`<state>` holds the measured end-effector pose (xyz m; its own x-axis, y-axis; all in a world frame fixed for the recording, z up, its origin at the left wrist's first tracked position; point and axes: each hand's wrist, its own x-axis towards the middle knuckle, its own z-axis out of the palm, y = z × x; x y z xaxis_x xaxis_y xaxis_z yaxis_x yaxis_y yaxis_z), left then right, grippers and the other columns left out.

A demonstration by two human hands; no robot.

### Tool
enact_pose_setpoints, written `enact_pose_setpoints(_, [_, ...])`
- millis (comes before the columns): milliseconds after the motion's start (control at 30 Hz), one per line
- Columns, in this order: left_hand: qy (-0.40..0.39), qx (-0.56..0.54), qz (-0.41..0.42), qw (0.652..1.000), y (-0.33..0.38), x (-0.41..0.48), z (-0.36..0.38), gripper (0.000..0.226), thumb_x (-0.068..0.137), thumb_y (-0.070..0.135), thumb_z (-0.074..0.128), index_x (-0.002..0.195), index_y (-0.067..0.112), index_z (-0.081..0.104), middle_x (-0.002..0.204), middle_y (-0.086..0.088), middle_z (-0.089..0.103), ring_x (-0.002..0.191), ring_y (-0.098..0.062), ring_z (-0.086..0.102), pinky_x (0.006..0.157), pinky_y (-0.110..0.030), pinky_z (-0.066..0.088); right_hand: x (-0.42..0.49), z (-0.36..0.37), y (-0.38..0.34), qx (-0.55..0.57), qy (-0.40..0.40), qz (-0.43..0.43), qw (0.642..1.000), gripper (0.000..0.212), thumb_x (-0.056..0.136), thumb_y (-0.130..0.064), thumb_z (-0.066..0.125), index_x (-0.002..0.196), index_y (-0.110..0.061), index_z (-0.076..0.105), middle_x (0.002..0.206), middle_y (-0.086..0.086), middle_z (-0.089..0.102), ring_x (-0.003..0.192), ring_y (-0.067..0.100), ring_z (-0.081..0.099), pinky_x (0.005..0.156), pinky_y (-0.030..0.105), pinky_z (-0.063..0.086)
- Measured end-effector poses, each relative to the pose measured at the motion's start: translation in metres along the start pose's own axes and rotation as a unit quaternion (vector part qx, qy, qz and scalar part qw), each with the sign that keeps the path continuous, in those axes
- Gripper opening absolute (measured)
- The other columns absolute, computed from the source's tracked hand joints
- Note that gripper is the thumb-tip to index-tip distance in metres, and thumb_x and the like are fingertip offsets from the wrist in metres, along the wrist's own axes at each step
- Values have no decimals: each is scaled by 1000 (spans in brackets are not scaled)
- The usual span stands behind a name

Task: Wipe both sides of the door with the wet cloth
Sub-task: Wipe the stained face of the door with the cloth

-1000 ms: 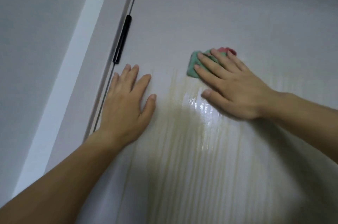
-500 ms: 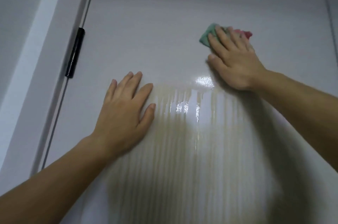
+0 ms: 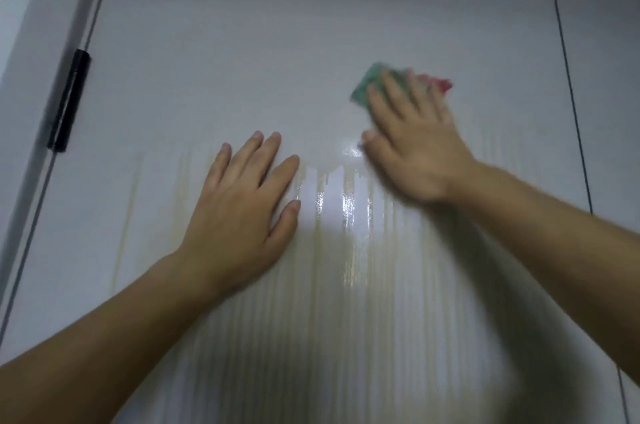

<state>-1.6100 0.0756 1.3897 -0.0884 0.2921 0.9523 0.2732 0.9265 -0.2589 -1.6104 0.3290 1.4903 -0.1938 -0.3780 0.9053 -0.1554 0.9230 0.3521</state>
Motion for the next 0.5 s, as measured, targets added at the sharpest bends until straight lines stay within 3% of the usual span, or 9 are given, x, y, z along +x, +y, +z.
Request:
enact_pose_setpoints(67, [9, 7, -21, 1000, 8, 3, 0, 52, 98, 41, 39, 141, 14, 51, 159, -16, 40, 150, -35, 31, 123, -58, 22, -36, 7, -18, -4, -18, -111, 994, 72, 100, -58, 15, 163, -23, 8, 171, 0, -2, 157, 23, -12, 126, 45, -9])
enact_pose_setpoints(133, [21, 14, -43, 999, 17, 6, -1, 49, 96, 40, 40, 133, 12, 55, 153, -18, 45, 146, -37, 36, 120, -59, 24, -46, 8, -2, -26, -35, -157, 987, 69, 102, -56, 16, 163, -25, 9, 171, -2, -2, 157, 20, -12, 127, 43, -7])
enact_pose_setpoints(233, [36, 5, -48, 998, 29, 13, -1, 46, 95, 37, 41, 129, 10, 55, 150, -19, 46, 145, -38, 37, 122, -58, 22, -14, -3, 52, -29, -1, -24, 999, 73, 99, -59, 9, 163, -24, 12, 172, 3, 3, 158, 25, -4, 127, 43, -5])
enact_pose_setpoints(300, [33, -6, -20, 999, 39, 19, 3, 49, 96, 37, 41, 135, 10, 53, 154, -18, 43, 148, -37, 34, 124, -56, 21, -3, -9, 65, 10, -7, 76, 997, 74, 98, -60, 7, 163, -26, 5, 172, 0, -4, 157, 23, -10, 126, 44, -10])
enact_pose_setpoints(333, [27, -8, 0, 1000, 44, 23, 6, 51, 97, 37, 41, 139, 10, 52, 158, -17, 41, 150, -36, 32, 124, -54, 20, -8, -7, 58, 15, -4, 78, 997, 73, 98, -59, 8, 163, -25, 3, 171, 0, -7, 157, 23, -12, 125, 44, -12])
enact_pose_setpoints(433, [4, 0, 37, 999, 60, 33, 15, 59, 99, 40, 36, 151, 13, 46, 165, -14, 32, 154, -32, 25, 126, -52, 17, -57, 3, 27, 7, -15, -59, 998, 71, 101, -59, 13, 163, -25, 4, 171, -2, -7, 156, 20, -15, 126, 43, -11])
enact_pose_setpoints(500, [3, 7, 32, 999, 66, 35, 20, 60, 100, 41, 34, 152, 15, 45, 165, -14, 32, 155, -32, 24, 126, -54, 18, -69, 3, 49, -12, -27, -92, 995, 70, 101, -59, 11, 163, -27, 4, 170, -5, -7, 156, 17, -15, 126, 40, -10])
